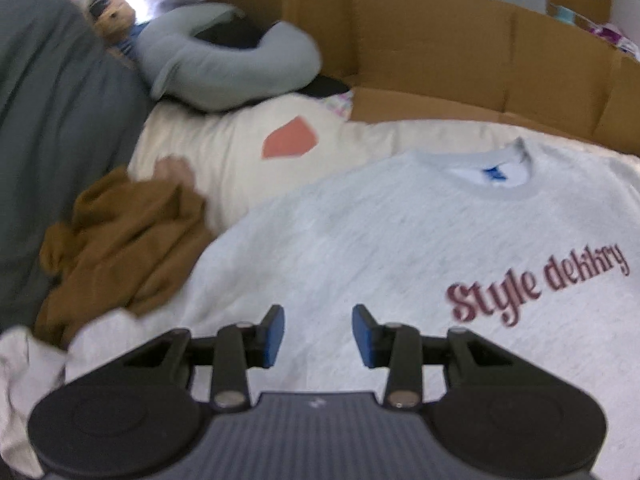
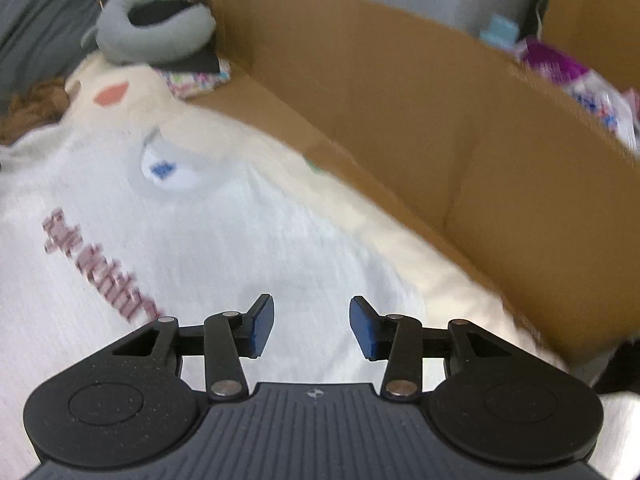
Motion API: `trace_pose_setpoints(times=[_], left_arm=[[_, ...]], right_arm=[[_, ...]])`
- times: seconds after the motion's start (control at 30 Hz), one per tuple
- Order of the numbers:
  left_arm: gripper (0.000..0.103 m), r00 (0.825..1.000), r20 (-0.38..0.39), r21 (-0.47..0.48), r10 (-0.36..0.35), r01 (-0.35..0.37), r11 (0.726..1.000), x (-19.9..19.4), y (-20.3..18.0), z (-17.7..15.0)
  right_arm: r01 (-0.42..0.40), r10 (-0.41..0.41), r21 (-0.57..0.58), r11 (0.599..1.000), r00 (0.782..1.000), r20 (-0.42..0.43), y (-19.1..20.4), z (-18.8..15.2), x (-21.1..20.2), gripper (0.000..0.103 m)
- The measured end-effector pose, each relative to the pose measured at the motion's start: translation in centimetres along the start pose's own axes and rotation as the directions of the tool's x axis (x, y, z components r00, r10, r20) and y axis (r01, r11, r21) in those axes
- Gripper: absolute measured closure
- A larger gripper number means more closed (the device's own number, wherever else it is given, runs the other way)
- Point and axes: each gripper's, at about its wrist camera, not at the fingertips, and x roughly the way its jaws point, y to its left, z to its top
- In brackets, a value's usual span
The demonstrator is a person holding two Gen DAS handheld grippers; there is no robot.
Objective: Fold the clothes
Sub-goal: 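Open both grippers and release the sweatshirt neckline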
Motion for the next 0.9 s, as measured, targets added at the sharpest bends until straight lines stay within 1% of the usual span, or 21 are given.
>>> trace_pose_setpoints(times=[0.07,0.13,0.23,0.3,0.33,0.37,0.4,0.43,0.5,0.57,0.67,0.77,0.9], left_arm=[[0.063,1.000,-0.007,-0.036,0.008,-0.009,0.999,0.5,0.4,-0.8],[0.063,1.000,0.002,-0.069,0.020,-0.020,0.997,0.6,0.2,-1.2],[0.063,1.000,0.027,-0.116,0.007,-0.004,0.993,0.7,-0.8,-1.6],[0.063,0.999,0.047,-0.148,-0.016,0.023,0.989,0.7,-1.7,-1.8],[0.060,0.998,0.059,-0.170,-0.026,0.035,0.985,0.7,-2.1,-2.0],[0.049,0.998,0.061,-0.191,-0.031,0.043,0.981,0.8,-2.6,-2.3],[0.043,0.998,0.062,-0.205,-0.033,0.045,0.978,0.8,-3.1,-2.5],[0.041,0.997,0.063,-0.219,-0.034,0.047,0.975,0.9,-3.7,-2.7],[0.041,0.997,0.053,-0.208,-0.065,0.074,0.975,1.3,-5.1,-2.9],[0.041,0.996,0.044,-0.211,-0.081,0.088,0.973,1.6,-6.5,-3.1],[0.041,0.992,0.039,-0.230,-0.119,0.125,0.965,1.9,-8.5,-3.1],[0.041,0.985,0.042,-0.204,-0.165,0.170,0.964,2.3,-10.9,-2.3],[0.041,0.976,0.044,-0.131,-0.216,0.219,0.967,3.0,-14.1,-0.7]], right_arm=[[0.014,-0.014,0.000,1.000,0.999,-0.036,-0.1,-1.3,0.8,0.054],[0.045,-0.046,-0.020,0.999,0.998,-0.052,-0.2,-2.4,0.8,0.055],[0.058,-0.058,0.009,0.998,0.997,-0.054,-0.9,-3.4,-0.4,0.055],[0.070,-0.069,0.022,0.997,0.997,-0.047,-1.9,-3.9,-1.9,0.055],[0.076,-0.075,0.029,0.997,0.996,-0.039,-2.5,-4.0,-2.8,0.055],[0.081,-0.080,0.040,0.996,0.996,-0.031,-3.1,-4.1,-3.6,0.054],[0.087,-0.086,0.049,0.995,0.996,-0.026,-3.8,-4.3,-4.4,0.054],[0.098,-0.097,0.056,0.994,0.995,-0.020,-4.4,-4.5,-5.2,0.054],[0.124,-0.123,0.079,0.989,0.992,-0.020,-5.7,-5.2,-6.5,0.054],[0.143,-0.141,0.108,0.984,0.990,-0.025,-6.9,-6.1,-7.6,0.054],[0.167,-0.162,0.145,0.975,0.986,-0.043,-8.6,-7.7,-9.2,0.054],[0.199,-0.191,0.182,0.963,0.980,-0.057,-10.1,-9.3,-10.9,0.054],[0.226,-0.219,0.227,0.947,0.974,-0.058,-11.8,-11.3,-12.9,0.053]])
